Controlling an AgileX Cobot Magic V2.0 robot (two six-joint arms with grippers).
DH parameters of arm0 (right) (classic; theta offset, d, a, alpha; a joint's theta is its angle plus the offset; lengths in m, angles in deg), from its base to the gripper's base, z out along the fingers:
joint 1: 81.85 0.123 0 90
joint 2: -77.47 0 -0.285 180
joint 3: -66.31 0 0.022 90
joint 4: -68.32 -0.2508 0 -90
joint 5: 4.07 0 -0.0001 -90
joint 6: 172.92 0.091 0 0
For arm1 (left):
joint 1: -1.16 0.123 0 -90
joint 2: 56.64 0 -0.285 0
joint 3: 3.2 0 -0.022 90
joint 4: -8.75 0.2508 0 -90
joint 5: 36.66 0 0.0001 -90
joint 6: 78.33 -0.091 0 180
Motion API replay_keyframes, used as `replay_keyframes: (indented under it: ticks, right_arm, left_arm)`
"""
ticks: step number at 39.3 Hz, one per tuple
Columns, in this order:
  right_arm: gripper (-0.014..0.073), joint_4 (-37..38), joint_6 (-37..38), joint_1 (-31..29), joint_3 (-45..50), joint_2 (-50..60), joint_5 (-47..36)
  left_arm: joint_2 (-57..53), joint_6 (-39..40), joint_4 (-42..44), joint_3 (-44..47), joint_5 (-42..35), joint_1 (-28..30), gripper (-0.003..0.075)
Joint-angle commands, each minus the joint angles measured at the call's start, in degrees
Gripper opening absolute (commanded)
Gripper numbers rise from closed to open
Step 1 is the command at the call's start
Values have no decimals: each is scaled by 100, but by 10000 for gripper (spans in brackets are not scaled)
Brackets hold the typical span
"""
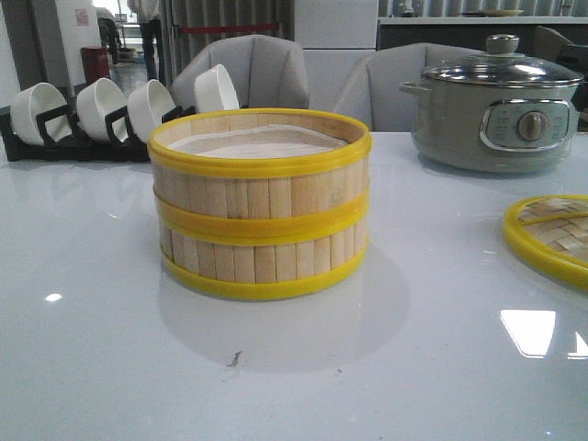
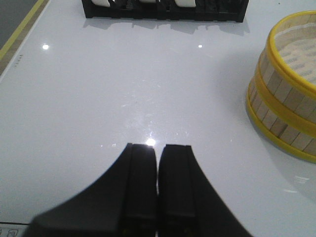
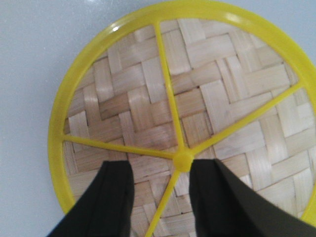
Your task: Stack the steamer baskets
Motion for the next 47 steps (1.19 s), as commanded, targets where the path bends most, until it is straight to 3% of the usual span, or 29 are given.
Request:
replay_keyframes:
  ticks: [1,47]
  right_arm:
    - [393,117,-38,-49,-456,163,79]
    - [393,205,-9,-49,-532,-332,108]
  left_arm:
    - [39,41,-7,-157,-480,-4,86]
    - [39,41,-7,-157,-480,-4,86]
